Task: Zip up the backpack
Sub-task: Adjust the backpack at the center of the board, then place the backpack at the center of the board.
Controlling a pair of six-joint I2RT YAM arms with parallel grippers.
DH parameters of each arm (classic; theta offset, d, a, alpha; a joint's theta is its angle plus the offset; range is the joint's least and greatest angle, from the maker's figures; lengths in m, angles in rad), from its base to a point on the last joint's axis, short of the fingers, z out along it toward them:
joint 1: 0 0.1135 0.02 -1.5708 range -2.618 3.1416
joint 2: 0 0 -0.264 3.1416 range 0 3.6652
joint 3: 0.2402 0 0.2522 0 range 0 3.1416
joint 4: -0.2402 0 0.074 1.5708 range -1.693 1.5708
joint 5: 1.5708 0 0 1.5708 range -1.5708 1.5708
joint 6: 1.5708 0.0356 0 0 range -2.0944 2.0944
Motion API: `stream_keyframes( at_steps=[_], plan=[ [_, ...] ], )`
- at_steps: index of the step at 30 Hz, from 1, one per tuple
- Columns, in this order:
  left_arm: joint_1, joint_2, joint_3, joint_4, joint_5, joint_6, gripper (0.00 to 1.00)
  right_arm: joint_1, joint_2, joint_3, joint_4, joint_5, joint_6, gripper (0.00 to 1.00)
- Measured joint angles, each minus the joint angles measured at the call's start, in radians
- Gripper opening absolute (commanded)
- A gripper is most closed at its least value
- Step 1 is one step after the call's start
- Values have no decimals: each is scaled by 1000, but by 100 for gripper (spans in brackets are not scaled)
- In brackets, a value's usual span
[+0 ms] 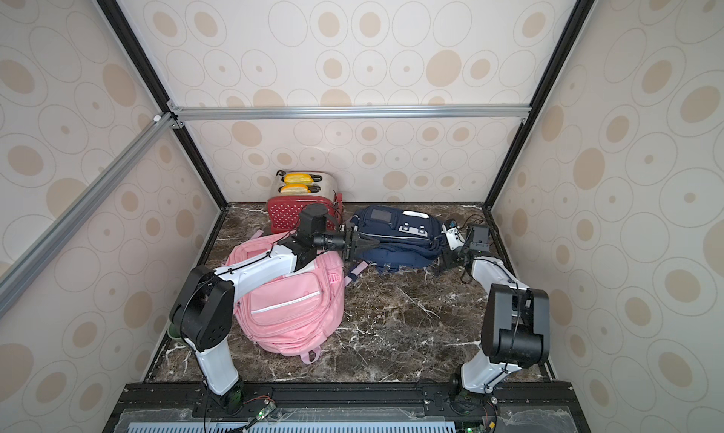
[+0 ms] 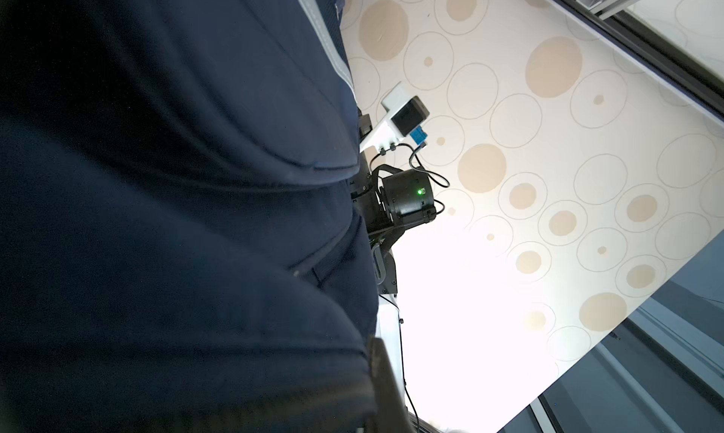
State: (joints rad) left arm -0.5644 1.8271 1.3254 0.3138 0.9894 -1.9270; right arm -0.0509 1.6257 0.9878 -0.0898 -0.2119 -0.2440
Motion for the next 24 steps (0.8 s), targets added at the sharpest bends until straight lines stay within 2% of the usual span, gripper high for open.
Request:
stream_keyframes(
  at_steps=[7,9,12,13,19,24],
  plan=[
    [0,0,-18,81,-17,-71,0,-32,102,97,-40,40,-7,0],
    [0,0,-18,93,-22,-76,0,-43,104,116,-54,47,6,25],
    [0,0,-18,101,-26,-80,0,-47,82,117,-82,53,41,46],
    [0,0,-21,107,-27,-82,0,-47,76,117,-98,49,54,49],
    [0,0,-97,208,-24,-128,0,-46,42,118,-225,-43,62,50],
    [0,2,-99,238,-19,-143,0,-57,36,110,-299,-133,27,51]
  ],
)
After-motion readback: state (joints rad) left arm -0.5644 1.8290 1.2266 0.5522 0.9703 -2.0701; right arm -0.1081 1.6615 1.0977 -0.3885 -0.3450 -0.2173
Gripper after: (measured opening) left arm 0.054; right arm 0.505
